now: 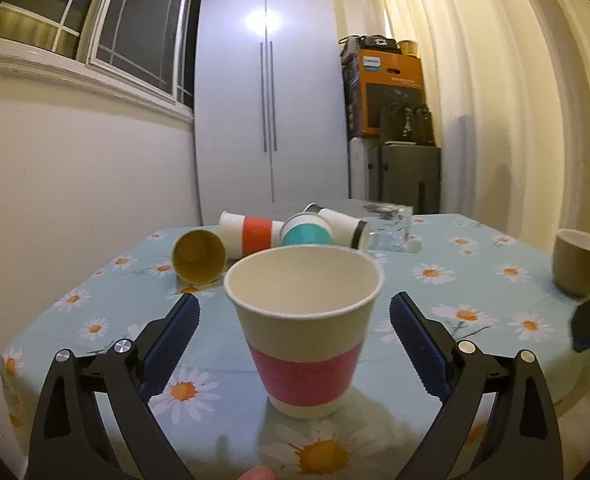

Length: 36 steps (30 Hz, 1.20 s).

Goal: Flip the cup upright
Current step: 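Open the left gripper and withdraw it from the upright cup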

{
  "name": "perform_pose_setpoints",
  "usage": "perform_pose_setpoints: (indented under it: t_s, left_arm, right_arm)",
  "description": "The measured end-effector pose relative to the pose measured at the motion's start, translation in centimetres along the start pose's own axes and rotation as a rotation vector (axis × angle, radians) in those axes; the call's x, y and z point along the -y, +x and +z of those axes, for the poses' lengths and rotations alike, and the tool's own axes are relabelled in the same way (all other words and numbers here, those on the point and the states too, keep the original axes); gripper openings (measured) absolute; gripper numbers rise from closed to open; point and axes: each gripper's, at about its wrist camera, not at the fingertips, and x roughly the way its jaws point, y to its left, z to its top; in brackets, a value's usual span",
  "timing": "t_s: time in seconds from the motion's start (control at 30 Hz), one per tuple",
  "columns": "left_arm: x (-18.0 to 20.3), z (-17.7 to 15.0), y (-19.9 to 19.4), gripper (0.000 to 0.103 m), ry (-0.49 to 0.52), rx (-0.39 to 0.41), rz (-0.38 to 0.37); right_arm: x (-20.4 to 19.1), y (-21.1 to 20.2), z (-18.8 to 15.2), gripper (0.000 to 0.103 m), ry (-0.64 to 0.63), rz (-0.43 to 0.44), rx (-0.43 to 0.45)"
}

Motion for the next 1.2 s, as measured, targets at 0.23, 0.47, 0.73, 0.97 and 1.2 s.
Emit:
perform_pose_setpoints:
  t_s: [0.23, 0.47, 0.73, 0.97, 1.2]
  left_arm:
    - [-0.9, 3.5, -3.2, 0.097, -0.013, -0.039, -0.061]
    - [-3.3, 6.7, -5.9, 0.097, -0.072, -0.126, -0.187]
    - [-6.6, 8.6, -9.7, 0.097, -0.049, -0.193, -0.257]
    - [-8.8, 8.0, -13.5, 0.097, -0.065, -0.223, -0.316]
    - [-10.6, 6.4, -17.0, 0.097, -0.055, -0.217, -0.29]
  right_arm:
    - [-0.1, -2.0, 0.3, 0.091, 0.012, 0.055, 0.091]
    - [-0.6, -3.0, 0.5, 0.093, -0.002, 0.082, 0.135]
    - [-2.0, -4.5, -0.8, 0.093, -0.055, 0.089, 0.188]
    - [-4.6, -6.9, -3.9, 0.093, -0.12, 0.064, 0.222]
    - [-8.5, -9.4, -7.6, 0.093, -0.26, -0.001, 0.271]
